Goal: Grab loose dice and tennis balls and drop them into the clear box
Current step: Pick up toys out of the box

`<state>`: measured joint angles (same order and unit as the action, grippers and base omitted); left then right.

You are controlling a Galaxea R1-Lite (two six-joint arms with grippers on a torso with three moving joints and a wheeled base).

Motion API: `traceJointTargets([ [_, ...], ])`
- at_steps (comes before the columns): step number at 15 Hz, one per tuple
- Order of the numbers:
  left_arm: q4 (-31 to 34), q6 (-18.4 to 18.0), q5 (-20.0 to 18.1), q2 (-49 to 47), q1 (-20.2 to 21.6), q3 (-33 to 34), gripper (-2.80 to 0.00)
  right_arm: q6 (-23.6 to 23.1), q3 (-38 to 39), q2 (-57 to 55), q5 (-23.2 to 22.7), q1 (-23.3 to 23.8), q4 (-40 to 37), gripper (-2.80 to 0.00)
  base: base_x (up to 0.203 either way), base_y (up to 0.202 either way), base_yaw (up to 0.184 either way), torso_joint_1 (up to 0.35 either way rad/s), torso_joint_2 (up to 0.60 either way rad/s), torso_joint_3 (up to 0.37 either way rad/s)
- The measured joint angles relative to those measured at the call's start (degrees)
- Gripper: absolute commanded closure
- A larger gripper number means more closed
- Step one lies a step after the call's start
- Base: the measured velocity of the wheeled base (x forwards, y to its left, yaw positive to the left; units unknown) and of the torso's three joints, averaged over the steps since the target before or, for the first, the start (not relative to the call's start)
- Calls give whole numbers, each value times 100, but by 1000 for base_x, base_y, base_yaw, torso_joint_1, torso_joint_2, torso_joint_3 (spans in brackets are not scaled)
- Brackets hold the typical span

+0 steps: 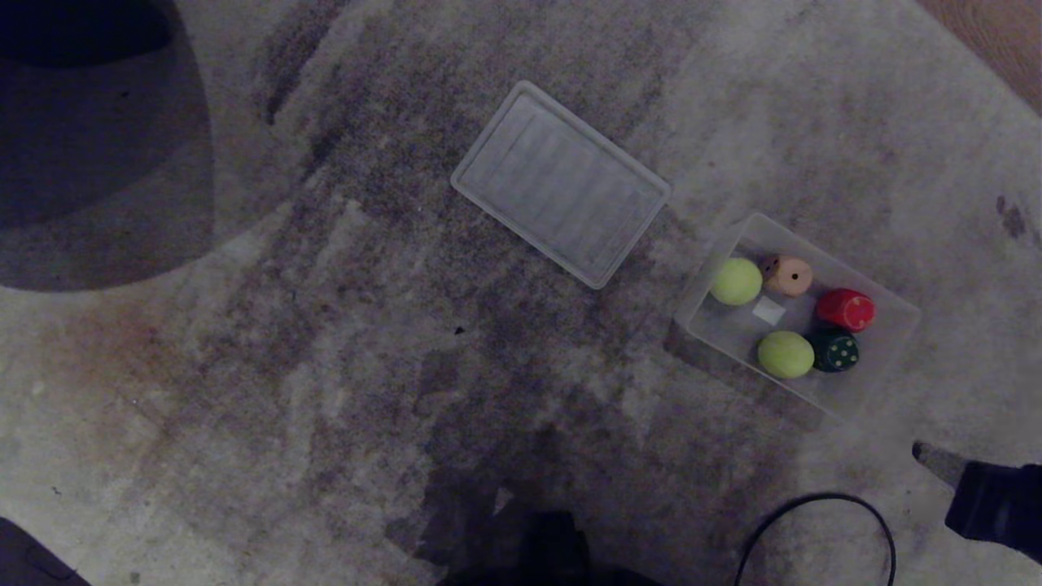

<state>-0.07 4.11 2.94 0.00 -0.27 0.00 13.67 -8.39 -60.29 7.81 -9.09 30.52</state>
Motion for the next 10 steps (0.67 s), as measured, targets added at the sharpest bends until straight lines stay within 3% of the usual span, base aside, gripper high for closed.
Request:
traceJointTargets([
  [6,0,4,1,0,0,0,0,-408,465,3208,-244,454,-2879,0,0,0,0,0,0,0],
  [10,0,2,1,0,0,0,0,-820,434,4958,-504,785,-3935,0,0,0,0,0,0,0],
])
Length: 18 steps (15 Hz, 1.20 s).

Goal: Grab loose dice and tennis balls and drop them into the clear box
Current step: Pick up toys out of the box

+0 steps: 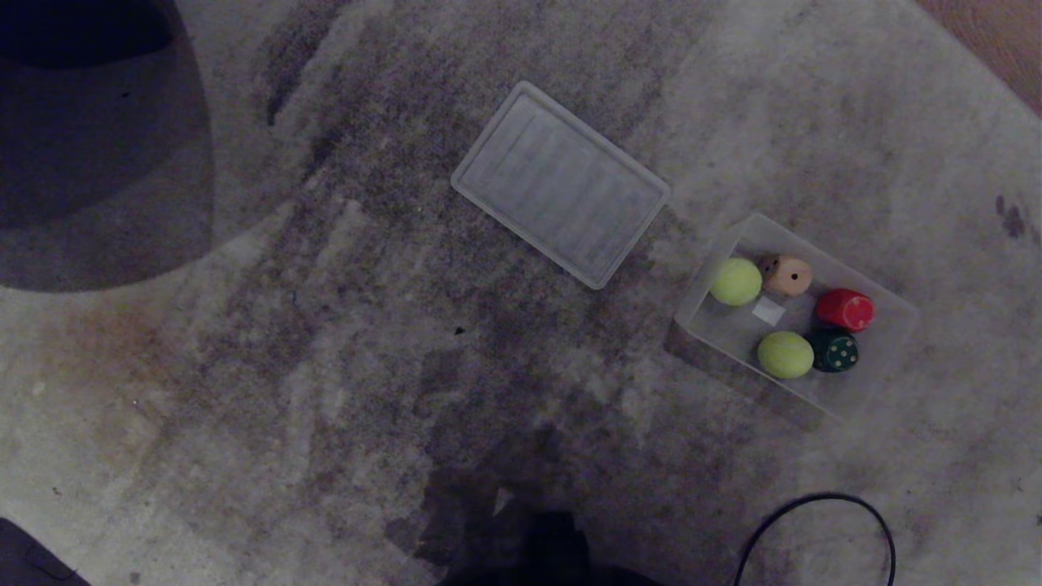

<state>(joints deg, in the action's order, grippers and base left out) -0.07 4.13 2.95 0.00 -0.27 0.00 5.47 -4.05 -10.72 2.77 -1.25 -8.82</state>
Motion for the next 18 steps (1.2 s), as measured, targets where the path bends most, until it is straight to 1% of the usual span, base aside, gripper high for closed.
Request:
traceJointTargets([
  [2,0,2,0,0,0,0,0,-104,27,580,-69,73,1,0,0,0,0,0,0,0],
  [3,0,5,0,0,0,0,0,-90,100,746,-96,91,209,0,0,0,0,0,0,0],
  [5,0,5,-1,0,0,0,0,-158,318,934,-148,111,878,0,0,0,0,0,0,0],
  [6,-2,2,-4,0,0,0,0,-207,360,980,-188,114,1026,0,0,0,0,0,0,0],
  [12,0,-23,-11,0,0,0,0,-129,400,1072,-192,117,1069,0,0,0,0,0,0,0],
  [18,0,50,13,0,0,0,0,-126,405,1081,-187,117,1071,0,0,0,0,1,0,6],
])
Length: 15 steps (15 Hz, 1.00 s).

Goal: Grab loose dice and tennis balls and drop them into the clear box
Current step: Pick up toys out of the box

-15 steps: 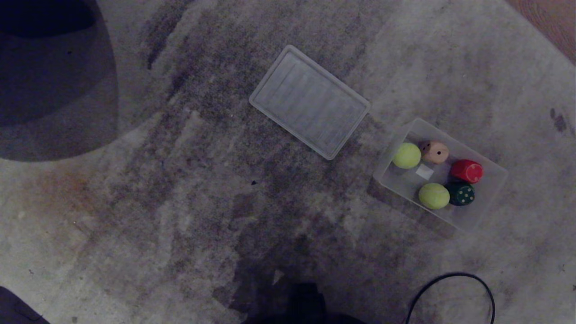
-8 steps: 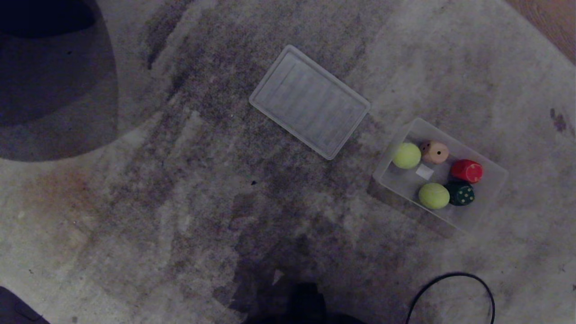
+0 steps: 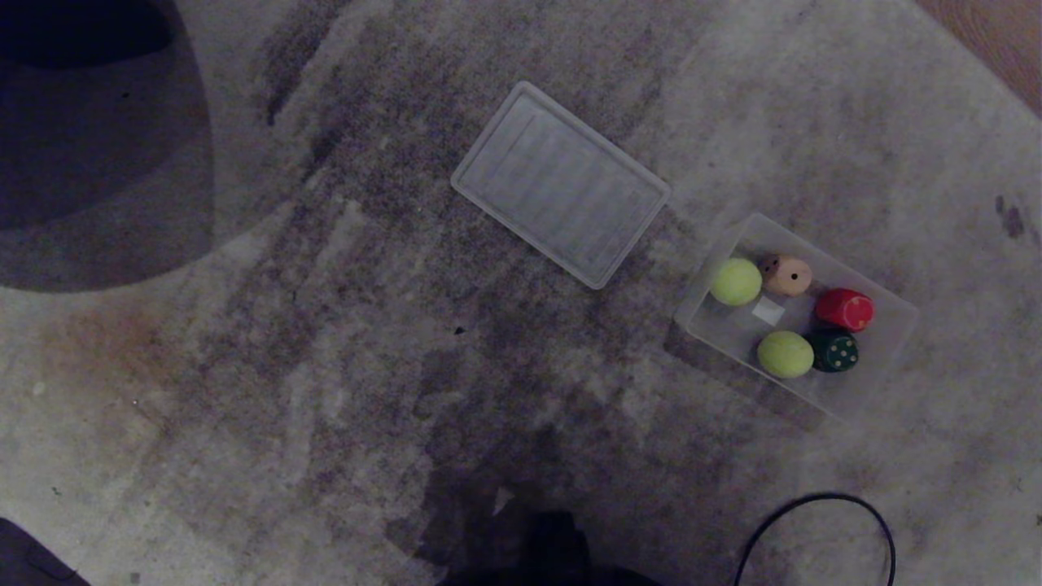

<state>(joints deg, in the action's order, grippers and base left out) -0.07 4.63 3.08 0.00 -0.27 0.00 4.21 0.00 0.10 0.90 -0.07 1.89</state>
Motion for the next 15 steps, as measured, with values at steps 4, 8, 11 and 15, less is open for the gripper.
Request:
traceJointTargets([
  [4,-2,22,19,0,0,0,0,0,0,0,2,0,0,0,0,0,0,3,2,174],
  [8,-6,32,16,0,0,0,0,0,0,0,2,0,1,0,0,0,0,4,2,199],
  [11,-6,35,18,0,0,0,0,0,0,-2,2,0,0,0,0,0,0,2,1,204],
  [15,-15,40,22,0,0,0,0,-2,0,-2,1,0,0,0,0,0,0,2,0,200],
])
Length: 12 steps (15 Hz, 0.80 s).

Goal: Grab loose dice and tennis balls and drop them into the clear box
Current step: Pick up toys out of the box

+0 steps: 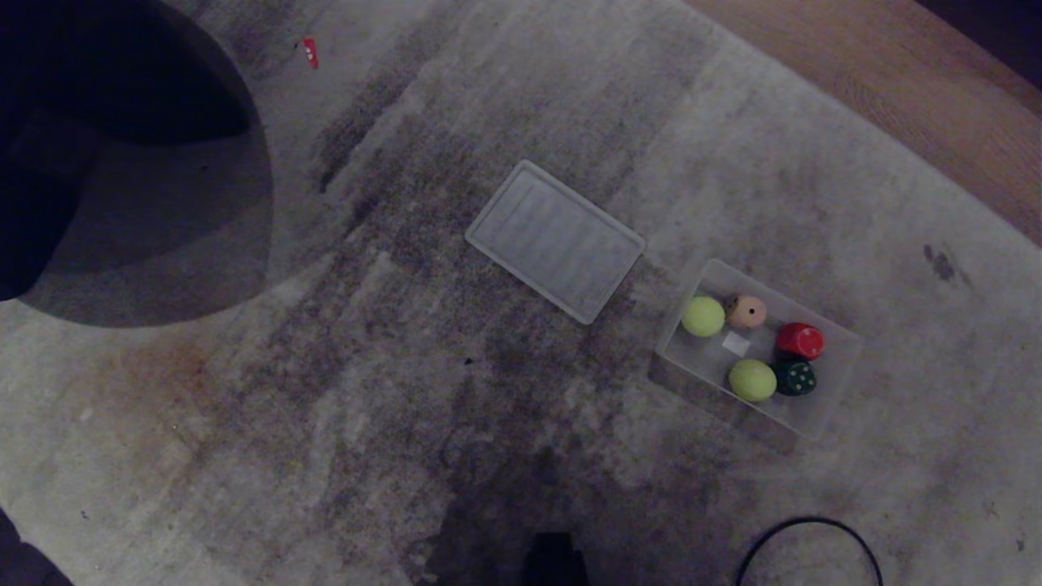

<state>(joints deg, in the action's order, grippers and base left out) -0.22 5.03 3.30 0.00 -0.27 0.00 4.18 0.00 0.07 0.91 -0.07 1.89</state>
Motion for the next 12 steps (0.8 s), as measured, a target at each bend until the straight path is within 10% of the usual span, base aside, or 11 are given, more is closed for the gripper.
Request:
traceJointTargets([
  [12,-2,47,-2,0,0,0,0,2,0,0,-1,0,0,0,0,0,0,3,3,199],
])
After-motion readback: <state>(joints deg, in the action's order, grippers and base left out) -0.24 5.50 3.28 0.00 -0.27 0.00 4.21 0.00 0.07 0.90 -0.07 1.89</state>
